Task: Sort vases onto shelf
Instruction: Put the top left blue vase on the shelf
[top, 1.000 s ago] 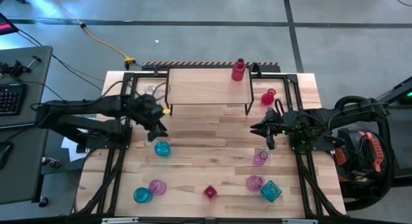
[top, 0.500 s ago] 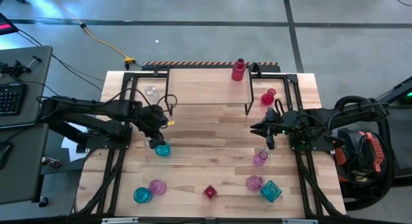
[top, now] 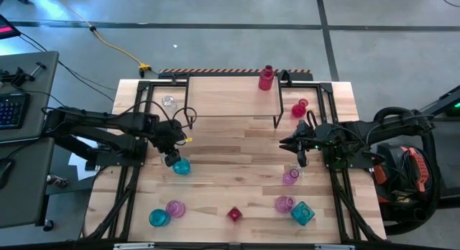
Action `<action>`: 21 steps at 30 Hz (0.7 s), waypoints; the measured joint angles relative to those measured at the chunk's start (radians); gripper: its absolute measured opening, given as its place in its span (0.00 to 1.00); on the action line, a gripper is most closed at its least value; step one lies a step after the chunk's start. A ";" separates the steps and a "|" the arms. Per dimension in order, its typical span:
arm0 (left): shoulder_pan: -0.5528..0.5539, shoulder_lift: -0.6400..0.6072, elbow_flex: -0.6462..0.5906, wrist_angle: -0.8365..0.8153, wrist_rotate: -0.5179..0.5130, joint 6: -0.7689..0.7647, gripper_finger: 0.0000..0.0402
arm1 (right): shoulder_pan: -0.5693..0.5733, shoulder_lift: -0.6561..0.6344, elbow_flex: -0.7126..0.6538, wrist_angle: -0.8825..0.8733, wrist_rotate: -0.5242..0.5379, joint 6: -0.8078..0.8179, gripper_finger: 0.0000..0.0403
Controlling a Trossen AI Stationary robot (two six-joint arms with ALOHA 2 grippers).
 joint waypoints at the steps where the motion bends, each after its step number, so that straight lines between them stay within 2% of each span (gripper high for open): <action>1: -0.005 0.000 0.000 0.000 0.000 -0.001 0.45 | 0.000 0.000 0.000 0.000 0.000 0.000 0.18; 9: -0.039 0.000 -0.001 0.008 0.000 -0.030 0.45 | 0.000 0.000 0.000 0.000 0.000 0.000 0.18; 16: -0.062 0.001 -0.001 0.008 -0.044 -0.037 0.45 | 0.000 0.000 0.000 0.000 0.000 0.000 0.18; 21: -0.074 0.039 -0.002 0.011 -0.046 -0.036 0.45 | 0.000 0.000 0.000 0.000 0.000 0.000 0.18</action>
